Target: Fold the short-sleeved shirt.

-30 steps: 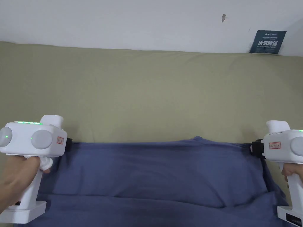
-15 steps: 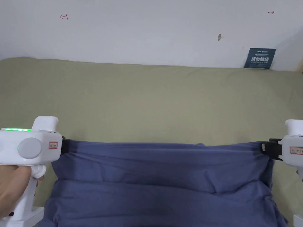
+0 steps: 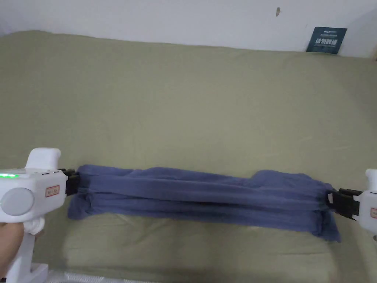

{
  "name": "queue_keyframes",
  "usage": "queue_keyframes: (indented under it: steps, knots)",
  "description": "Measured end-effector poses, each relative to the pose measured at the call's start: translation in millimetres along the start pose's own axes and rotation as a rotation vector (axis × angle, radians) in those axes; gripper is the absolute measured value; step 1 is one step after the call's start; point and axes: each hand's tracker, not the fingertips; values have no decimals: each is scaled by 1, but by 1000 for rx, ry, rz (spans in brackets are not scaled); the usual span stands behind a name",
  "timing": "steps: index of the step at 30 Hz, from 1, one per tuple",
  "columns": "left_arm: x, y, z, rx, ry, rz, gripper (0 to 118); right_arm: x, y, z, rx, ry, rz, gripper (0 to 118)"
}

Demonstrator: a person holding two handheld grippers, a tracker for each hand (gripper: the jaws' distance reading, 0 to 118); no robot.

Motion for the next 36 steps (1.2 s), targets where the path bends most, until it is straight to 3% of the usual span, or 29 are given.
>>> queue_keyframes:
  steps: [8,9,10,11,12,13,15,16,17,19,21,22,23,24,30,34,36]
  knots:
    - [2,-15,-12,-20,13,-17,2,1,-19,-14,-41,-13,-2,4]
    - [2,-15,-12,-23,14,-12,8,0,-20,-15,-47,-18,3,5]
    - [2,-15,-11,-20,12,-6,29,0,-20,-15,-48,-18,10,7]
    - [2,-15,-10,-17,11,-3,82,-1,-20,-15,-48,-20,16,32]
    - [2,-13,-8,-14,16,-4,114,-3,-20,-14,-53,-34,24,68]
    - [2,-11,-7,-17,26,-8,118,-7,-18,-12,-57,-62,36,106]
    - [3,-9,-1,14,39,3,118,-13,-16,-9,-45,-92,73,118]
    - [4,-5,5,39,40,3,118,-20,-13,-3,45,-88,97,116]
    - [5,-1,7,39,36,5,116,-27,-10,-1,34,-96,103,108]
    - [12,3,12,65,35,21,114,-37,2,0,57,-77,63,106]
    - [20,9,18,111,42,19,95,-38,6,-2,111,-34,1,97]
    - [24,11,21,145,70,10,73,-44,10,-2,133,-19,-12,81]
    - [31,10,25,192,86,15,17,-51,13,-2,170,-33,-19,42]
    - [33,12,26,214,76,24,0,-57,12,2,212,-61,-15,3]
    - [39,19,41,296,78,29,0,-109,15,12,464,-179,90,0]
    - [40,22,42,304,53,46,0,-136,14,8,486,-173,104,0]
    - [33,29,37,217,-29,107,0,-148,10,6,506,-171,131,0]
